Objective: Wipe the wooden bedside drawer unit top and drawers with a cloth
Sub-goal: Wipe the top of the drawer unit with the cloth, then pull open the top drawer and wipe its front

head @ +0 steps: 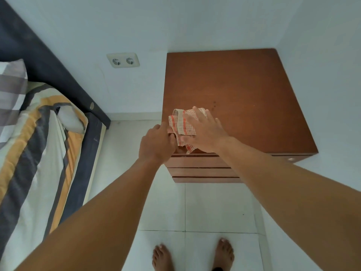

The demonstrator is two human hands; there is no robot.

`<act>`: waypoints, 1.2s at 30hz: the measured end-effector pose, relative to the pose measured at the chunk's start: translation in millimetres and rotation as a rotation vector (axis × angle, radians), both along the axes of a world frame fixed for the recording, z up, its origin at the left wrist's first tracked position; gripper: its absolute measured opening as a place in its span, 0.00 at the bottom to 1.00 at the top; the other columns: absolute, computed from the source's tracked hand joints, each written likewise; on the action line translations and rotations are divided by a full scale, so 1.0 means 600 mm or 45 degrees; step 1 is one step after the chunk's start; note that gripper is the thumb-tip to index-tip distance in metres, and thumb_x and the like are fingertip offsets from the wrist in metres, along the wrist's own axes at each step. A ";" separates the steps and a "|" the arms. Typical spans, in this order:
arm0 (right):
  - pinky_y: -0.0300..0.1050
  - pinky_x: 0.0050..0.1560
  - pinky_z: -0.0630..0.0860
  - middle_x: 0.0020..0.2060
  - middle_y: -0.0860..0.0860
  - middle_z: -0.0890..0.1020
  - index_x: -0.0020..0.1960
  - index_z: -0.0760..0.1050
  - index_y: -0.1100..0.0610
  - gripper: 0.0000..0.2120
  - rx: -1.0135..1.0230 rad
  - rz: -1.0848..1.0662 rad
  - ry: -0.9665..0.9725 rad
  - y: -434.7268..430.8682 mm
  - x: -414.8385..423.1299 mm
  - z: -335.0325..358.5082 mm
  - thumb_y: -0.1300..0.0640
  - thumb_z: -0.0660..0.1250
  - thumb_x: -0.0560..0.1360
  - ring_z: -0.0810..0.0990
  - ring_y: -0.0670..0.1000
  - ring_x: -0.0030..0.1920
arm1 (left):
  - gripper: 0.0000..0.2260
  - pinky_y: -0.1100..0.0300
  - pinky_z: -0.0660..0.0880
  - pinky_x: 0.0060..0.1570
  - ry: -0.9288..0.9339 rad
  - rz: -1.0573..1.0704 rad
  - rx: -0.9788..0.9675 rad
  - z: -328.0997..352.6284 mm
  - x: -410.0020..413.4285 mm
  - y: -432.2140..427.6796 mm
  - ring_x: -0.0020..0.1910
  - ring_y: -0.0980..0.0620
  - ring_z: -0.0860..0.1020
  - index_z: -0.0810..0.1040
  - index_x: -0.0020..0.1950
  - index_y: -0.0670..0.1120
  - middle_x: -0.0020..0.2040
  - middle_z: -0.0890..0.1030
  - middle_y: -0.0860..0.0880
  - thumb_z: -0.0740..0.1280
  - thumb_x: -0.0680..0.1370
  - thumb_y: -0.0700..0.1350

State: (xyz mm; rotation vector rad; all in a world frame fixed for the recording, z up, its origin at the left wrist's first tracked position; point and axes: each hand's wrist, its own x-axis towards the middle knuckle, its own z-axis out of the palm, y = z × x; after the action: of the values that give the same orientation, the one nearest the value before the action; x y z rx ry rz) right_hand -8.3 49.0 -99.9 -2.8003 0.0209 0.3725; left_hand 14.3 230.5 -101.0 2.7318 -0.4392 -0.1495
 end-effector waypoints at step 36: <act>0.45 0.26 0.77 0.56 0.54 0.79 0.64 0.77 0.52 0.25 -0.261 -0.212 -0.250 -0.058 -0.228 -0.034 0.39 0.51 0.81 0.79 0.55 0.33 | 0.33 0.39 0.78 0.57 0.280 0.053 -0.086 -0.067 -0.088 0.060 0.62 0.38 0.76 0.50 0.81 0.59 0.77 0.65 0.43 0.60 0.78 0.57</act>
State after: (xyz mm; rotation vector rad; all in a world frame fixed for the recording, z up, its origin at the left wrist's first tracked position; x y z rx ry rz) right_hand -145.3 14.0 -120.3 -2.9954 0.2603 0.0568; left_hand -38.3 266.3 -141.4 2.6183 -0.3188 -0.4111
